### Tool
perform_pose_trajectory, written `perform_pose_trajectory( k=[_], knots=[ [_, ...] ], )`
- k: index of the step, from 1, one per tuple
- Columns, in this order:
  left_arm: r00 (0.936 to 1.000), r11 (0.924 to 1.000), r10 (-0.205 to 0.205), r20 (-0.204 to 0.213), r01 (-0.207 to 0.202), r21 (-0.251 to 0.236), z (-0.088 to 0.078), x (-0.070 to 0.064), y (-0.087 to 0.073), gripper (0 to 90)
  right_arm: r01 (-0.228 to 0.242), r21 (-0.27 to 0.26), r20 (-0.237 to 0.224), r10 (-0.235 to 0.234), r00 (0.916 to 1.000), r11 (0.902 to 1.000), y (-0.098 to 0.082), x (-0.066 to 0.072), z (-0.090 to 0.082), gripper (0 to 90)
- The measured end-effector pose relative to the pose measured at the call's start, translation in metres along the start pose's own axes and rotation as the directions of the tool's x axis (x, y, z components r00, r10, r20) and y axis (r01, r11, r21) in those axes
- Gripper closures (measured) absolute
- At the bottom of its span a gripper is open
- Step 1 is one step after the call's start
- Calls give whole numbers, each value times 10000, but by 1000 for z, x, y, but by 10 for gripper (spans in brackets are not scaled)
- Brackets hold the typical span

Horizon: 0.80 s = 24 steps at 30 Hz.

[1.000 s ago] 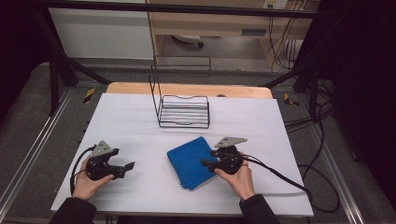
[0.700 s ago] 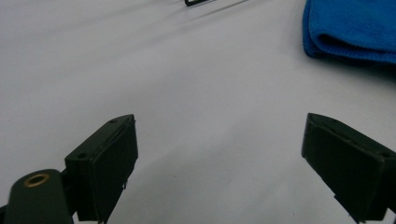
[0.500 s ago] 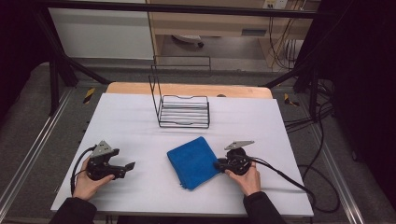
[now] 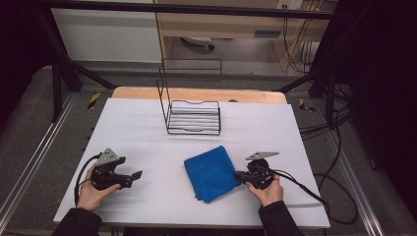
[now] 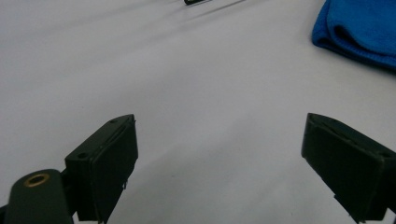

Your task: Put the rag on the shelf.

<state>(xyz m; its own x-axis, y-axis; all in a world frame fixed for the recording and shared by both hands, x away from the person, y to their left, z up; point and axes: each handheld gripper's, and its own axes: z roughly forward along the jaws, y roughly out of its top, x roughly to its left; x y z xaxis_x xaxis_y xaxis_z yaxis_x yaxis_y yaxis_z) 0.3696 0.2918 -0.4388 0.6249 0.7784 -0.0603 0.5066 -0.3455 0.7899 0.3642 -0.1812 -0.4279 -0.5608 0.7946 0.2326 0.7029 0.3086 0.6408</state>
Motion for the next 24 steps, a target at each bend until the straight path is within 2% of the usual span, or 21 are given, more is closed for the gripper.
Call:
perform_pose_trajectory(
  k=[5,7,10,11,12,13,14,15,17,22,24],
  knots=[
    [10000,10000,13,46,-14,83,1,-1,1,108,-324,62,-36,324,9995,9995,-7,-8,-1,854],
    [10000,10000,-1,56,0,70,1,-2,2,106,-187,79,82,186,9998,9998,-9,-10,4,786],
    [10000,9999,-78,50,78,64,2,-5,4,103,266,-520,-51,-269,9996,9983,-8,-11,0,639],
    [10000,9999,-78,50,78,64,2,-5,4,99,432,-829,-127,-445,9989,9956,-7,-12,-1,584],
    [10000,9999,-77,54,77,80,2,-6,5,99,432,-829,-127,-445,9989,9956,-7,-12,-1,584],
    [9999,9999,-116,46,116,106,3,-9,7,93,638,-1221,-244,-673,9974,9905,-6,-14,-3,490],
    [10000,9999,-93,12,93,137,4,-11,8,93,670,-1402,-299,-719,9970,9879,-5,-15,-3,444],
    [10000,9999,-93,12,93,137,4,-11,8,93,670,-1402,-299,-719,9970,9879,-5,-15,-3,444],
    [10000,9999,-68,9,67,114,6,-15,12,90,914,-1529,-190,-954,9953,9840,-3,-18,-1,349],
    [9999,9998,-172,-9,172,82,14,-27,25,102,1132,-1501,-157,-1168,9930,9822,-2,-21,1,353],
    [9999,9997,-136,-1,136,217,18,-33,33,126,1184,-1484,-153,-1220,9924,9818,-1,-22,2,360]
  ],
)
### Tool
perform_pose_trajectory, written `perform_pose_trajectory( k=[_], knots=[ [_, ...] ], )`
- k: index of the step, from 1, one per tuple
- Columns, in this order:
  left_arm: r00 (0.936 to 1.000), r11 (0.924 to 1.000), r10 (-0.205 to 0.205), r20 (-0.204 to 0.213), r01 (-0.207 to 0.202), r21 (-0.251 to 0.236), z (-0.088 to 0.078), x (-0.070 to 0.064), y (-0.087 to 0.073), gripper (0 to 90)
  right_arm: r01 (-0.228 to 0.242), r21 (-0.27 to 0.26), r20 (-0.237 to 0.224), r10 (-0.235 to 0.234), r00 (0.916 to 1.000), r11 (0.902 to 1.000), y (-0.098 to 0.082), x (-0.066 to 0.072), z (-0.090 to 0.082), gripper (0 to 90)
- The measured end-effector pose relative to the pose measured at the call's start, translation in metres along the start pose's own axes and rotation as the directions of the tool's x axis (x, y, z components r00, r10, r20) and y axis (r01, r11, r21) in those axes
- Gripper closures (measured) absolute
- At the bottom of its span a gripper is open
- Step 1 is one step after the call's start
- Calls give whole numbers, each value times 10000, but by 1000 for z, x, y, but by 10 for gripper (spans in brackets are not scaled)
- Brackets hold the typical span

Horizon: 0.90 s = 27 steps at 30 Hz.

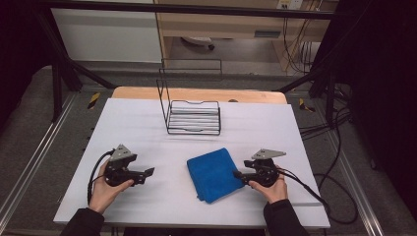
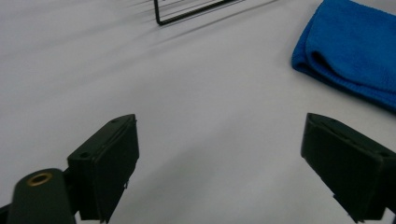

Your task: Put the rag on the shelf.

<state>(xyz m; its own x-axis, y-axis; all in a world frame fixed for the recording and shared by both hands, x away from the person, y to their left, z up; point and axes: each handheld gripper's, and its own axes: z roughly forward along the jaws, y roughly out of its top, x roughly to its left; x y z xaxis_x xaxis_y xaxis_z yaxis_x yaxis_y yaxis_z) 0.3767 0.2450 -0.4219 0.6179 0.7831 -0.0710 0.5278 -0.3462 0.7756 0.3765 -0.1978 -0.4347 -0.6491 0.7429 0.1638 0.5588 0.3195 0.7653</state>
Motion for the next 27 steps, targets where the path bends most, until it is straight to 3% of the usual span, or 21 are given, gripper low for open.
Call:
perform_pose_trajectory(
  k=[7,15,21,27],
  knots=[
    [9996,9999,-155,240,156,-16,21,-23,28,200,-35,-5,-26,35,10000,10000,2,-2,1,360],
    [9989,9991,-422,203,421,72,50,-47,53,322,79,-146,96,-78,9999,9999,4,-5,1,353],
    [9984,9973,-541,152,533,498,76,-59,57,414,122,-160,122,-120,9999,9998,4,-5,1,367],
    [9986,9948,-466,262,440,914,95,-66,55,523,233,387,200,-241,9995,9990,-2,2,3,420]
  ],
)
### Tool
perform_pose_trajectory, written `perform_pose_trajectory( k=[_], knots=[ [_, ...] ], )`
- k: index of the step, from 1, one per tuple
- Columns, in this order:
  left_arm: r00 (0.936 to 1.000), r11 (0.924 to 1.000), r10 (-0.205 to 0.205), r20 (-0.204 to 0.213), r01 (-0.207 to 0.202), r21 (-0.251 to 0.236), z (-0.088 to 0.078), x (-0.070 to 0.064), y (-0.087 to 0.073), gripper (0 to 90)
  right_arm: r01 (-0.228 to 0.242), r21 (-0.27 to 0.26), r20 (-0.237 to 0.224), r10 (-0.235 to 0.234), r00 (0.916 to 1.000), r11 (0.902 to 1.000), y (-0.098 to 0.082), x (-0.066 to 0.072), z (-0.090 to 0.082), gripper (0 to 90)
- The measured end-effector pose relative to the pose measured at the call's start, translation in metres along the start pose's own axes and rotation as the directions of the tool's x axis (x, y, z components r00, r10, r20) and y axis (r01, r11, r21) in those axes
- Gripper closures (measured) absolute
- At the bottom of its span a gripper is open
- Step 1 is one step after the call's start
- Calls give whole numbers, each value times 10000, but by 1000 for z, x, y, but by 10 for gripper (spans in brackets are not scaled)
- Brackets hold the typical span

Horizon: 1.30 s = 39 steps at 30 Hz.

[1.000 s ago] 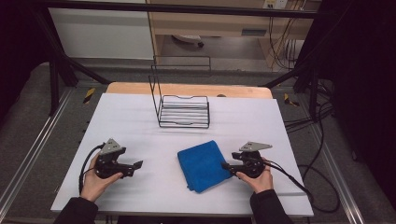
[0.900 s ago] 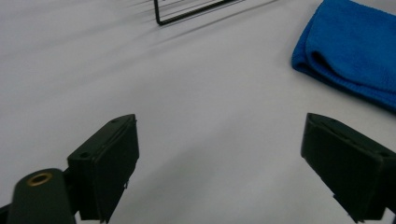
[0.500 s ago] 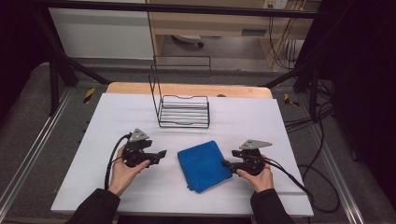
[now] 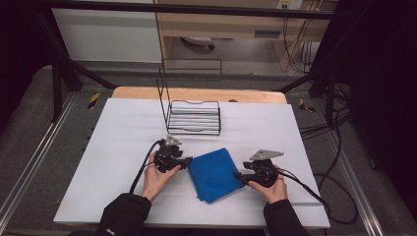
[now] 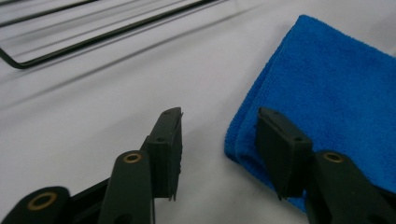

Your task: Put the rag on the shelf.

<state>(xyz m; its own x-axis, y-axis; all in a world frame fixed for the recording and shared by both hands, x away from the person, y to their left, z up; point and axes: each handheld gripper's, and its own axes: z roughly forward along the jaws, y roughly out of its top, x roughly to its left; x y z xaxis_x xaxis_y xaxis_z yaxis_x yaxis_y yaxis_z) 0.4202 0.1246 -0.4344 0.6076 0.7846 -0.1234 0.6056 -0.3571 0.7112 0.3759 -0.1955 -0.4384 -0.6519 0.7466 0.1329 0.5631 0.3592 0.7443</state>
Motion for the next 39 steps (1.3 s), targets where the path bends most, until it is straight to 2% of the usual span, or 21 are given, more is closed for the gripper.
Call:
perform_pose_trajectory(
  k=[3,4,7,8,9,10,12,13,14,16,20,25,27,28,29,31,33,39],
  knots=[
    [9999,10000,81,148,-82,29,6,-4,-1,552,30,-167,-150,-33,9999,9999,0,4,-3,437],
    [9997,9999,150,169,-151,47,8,-5,-1,579,133,-394,-441,-150,9989,9991,2,13,-7,445],
    [9995,9994,237,227,-243,253,15,-7,-3,604,408,-477,-948,-451,9945,9980,7,31,-5,442],
    [9994,9994,207,271,-214,285,17,-7,-3,614,408,-477,-948,-451,9945,9980,7,31,-5,442],
    [9991,9995,206,362,-214,216,18,-8,-3,624,565,-204,-1204,-585,9910,9982,9,42,1,440],
    [9988,9996,195,449,-204,203,18,-8,-4,648,696,-119,-1295,-706,9891,9975,9,48,5,439],
    [9984,9995,209,530,-220,211,19,-9,-4,684,914,11,-1536,-902,9840,9958,9,59,11,439],
    [9984,9995,209,530,-220,211,19,-9,-4,703,914,11,-1536,-902,9840,9958,9,59,11,439],
    [9979,9995,203,615,-219,246,19,-10,-4,727,1108,142,-1745,-1066,9789,9937,9,69,18,441],
    [9977,9995,85,667,-106,306,18,-10,-4,745,1388,275,-1956,-1308,9719,9899,9,80,25,451],
    [9968,9993,-83,798,53,376,18,-10,-4,814,1762,463,-2063,-1632,9648,9833,9,96,36,450],
    [9973,9995,-77,735,53,322,19,-13,-5,839,1994,512,-1795,-1874,9658,9786,7,104,45,434],
    [9976,9996,-39,688,19,284,19,-13,-6,844,2445,458,-1472,-2355,9607,9686,5,110,48,433],
    [9976,9996,-56,687,36,286,19,-13,-6,844,2445,458,-1472,-2355,9607,9686,5,110,48,433],
    [9975,9996,-92,704,71,291,19,-13,-5,846,2673,506,-1203,-2598,9581,9623,3,114,48,430],
    [9973,9994,-179,714,158,298,19,-13,-5,847,2902,501,-986,-2844,9536,9556,2,118,49,440],
    [9973,9994,-203,704,182,307,19,-13,-5,848,2975,483,-865,-2928,9523,9535,1,119,49,455],
    [9963,9991,-314,802,291,294,18,-11,-5,852,3054,744,-442,-3028,9520,9493,6,113,48,775]
  ],
)
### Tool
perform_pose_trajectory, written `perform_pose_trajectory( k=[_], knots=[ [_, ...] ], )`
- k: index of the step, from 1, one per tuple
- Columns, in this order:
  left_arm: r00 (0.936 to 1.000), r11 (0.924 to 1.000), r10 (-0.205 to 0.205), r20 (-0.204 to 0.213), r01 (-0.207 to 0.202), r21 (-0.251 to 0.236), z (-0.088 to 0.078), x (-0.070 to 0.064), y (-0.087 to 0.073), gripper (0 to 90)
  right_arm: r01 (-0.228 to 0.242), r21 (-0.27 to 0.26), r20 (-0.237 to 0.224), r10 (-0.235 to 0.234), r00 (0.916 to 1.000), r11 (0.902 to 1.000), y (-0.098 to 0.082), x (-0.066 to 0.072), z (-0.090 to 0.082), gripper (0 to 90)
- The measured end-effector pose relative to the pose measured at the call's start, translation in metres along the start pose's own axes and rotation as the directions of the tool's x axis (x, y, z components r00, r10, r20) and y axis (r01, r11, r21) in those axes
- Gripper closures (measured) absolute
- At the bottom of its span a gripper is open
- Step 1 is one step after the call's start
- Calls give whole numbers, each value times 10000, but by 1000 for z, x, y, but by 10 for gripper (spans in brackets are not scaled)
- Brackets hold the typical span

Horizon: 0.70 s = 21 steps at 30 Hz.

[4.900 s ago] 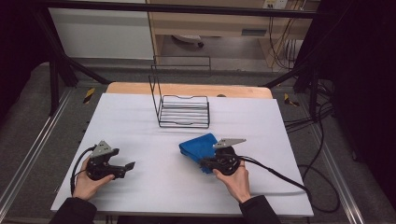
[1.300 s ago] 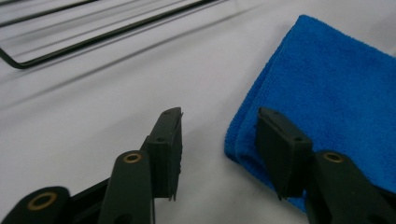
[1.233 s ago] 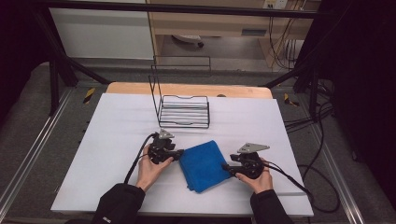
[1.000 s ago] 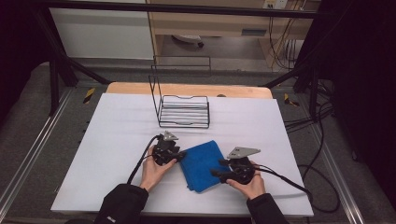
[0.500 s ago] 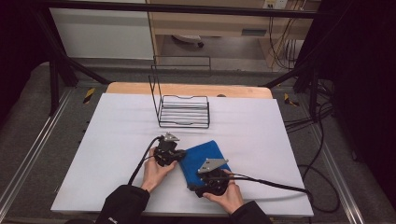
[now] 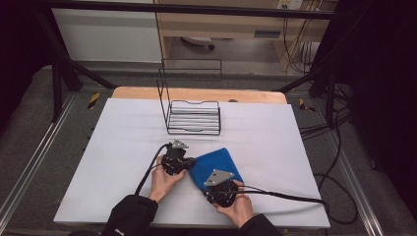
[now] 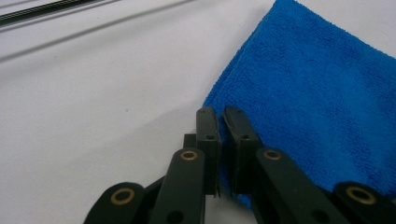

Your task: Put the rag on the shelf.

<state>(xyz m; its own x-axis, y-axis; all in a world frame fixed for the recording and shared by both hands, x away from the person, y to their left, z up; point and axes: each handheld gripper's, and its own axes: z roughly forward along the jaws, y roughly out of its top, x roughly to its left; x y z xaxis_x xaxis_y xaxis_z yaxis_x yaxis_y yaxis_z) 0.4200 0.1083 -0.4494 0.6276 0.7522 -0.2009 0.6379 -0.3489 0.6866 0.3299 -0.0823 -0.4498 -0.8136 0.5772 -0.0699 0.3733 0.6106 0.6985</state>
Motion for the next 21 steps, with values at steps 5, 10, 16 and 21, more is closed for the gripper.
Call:
perform_pose_trajectory(
  k=[5,10,16,21],
  knots=[
    [9997,9998,-177,144,177,33,-3,4,1,856,-468,59,-518,471,9975,9989,6,-8,-3,836],
    [9992,9995,-326,243,325,29,-8,10,4,857,-1233,-482,-1046,1178,9875,9912,15,-12,-11,841],
    [9999,9999,-80,84,79,116,-19,17,10,858,-1722,-625,-1406,1621,9767,9831,30,1,-2,838],
    [9996,9990,167,-235,-158,415,-23,28,9,857,-2468,-539,-1655,2351,9578,9676,48,17,22,826]
  ],
)
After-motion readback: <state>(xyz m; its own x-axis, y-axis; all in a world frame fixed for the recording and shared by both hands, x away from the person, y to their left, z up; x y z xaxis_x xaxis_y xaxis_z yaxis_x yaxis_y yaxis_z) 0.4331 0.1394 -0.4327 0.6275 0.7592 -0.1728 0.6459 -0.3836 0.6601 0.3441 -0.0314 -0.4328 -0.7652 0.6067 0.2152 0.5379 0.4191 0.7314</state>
